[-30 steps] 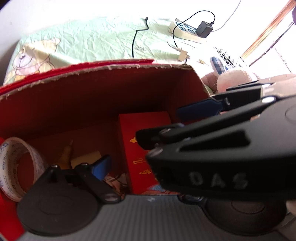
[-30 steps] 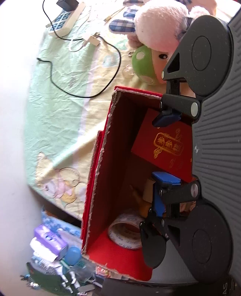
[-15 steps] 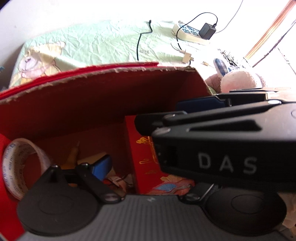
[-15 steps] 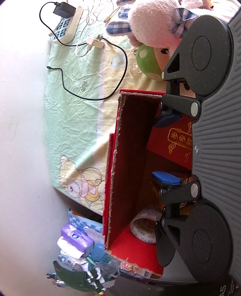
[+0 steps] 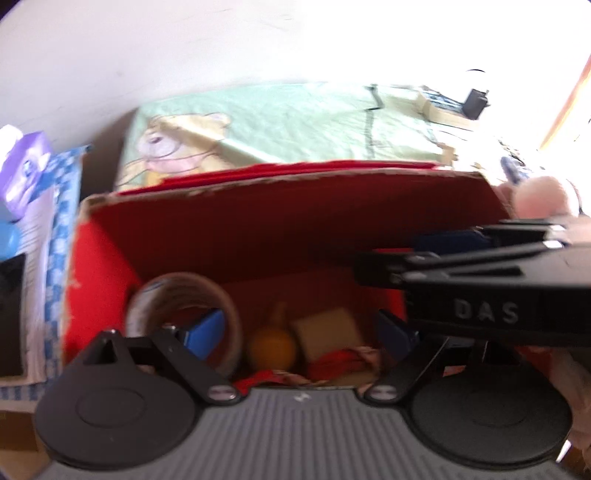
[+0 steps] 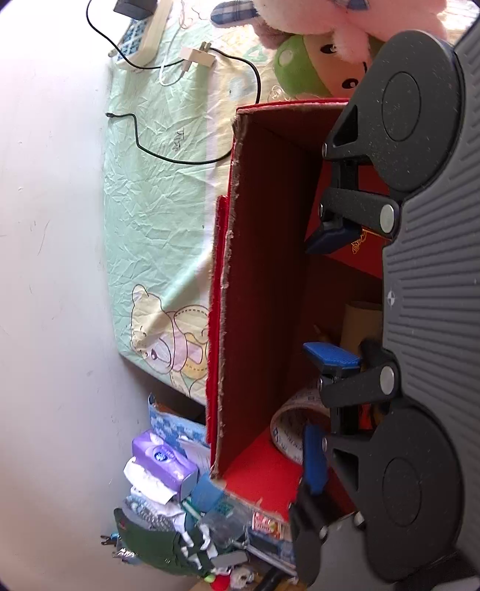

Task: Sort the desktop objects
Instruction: 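Open the right gripper to release the gift box inside the box, then withdraw the right gripper up from the red box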

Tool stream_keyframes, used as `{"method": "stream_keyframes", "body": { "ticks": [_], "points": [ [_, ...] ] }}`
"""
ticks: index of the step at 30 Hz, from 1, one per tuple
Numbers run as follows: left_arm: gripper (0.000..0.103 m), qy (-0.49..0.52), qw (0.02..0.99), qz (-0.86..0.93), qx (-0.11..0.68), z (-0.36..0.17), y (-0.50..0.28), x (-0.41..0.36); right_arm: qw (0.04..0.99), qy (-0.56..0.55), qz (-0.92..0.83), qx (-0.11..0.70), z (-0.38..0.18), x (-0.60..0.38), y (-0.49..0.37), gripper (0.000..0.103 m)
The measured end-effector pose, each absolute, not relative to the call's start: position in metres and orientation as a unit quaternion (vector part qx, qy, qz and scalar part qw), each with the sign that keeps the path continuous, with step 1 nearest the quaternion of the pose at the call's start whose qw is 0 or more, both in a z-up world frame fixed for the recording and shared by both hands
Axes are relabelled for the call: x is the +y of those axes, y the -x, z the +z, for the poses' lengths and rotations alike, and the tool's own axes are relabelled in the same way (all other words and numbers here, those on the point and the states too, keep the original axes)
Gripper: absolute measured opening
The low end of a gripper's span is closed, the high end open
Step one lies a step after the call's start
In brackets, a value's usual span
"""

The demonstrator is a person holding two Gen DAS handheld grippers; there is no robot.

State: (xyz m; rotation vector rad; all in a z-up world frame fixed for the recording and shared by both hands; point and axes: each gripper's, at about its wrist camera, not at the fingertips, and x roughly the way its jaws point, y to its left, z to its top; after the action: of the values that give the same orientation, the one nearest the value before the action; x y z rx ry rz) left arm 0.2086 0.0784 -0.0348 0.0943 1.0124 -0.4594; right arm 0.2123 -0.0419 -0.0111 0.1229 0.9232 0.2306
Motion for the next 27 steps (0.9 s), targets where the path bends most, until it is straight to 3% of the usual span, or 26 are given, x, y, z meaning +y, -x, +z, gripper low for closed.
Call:
{"method": "stream_keyframes", "body": {
  "ticks": [11,24,27],
  "points": [
    [0.087,-0.053,0.859,-0.174,0.478,-0.037,-0.211,0.077,0.902,-0.113,0.076,0.411,-0.017,-0.058,-0.212,0.056],
    [0.087,-0.082,0.856,-0.128,0.495,-0.044,-0.211,0.071,0.883,-0.126,0.072,0.446,-0.026,-0.061,-0.218,0.055],
    [0.087,-0.092,0.860,-0.118,0.488,-0.044,-0.209,0.069,0.886,-0.127,0.079,0.440,-0.025,-0.062,-0.216,0.050]
  ]
}}
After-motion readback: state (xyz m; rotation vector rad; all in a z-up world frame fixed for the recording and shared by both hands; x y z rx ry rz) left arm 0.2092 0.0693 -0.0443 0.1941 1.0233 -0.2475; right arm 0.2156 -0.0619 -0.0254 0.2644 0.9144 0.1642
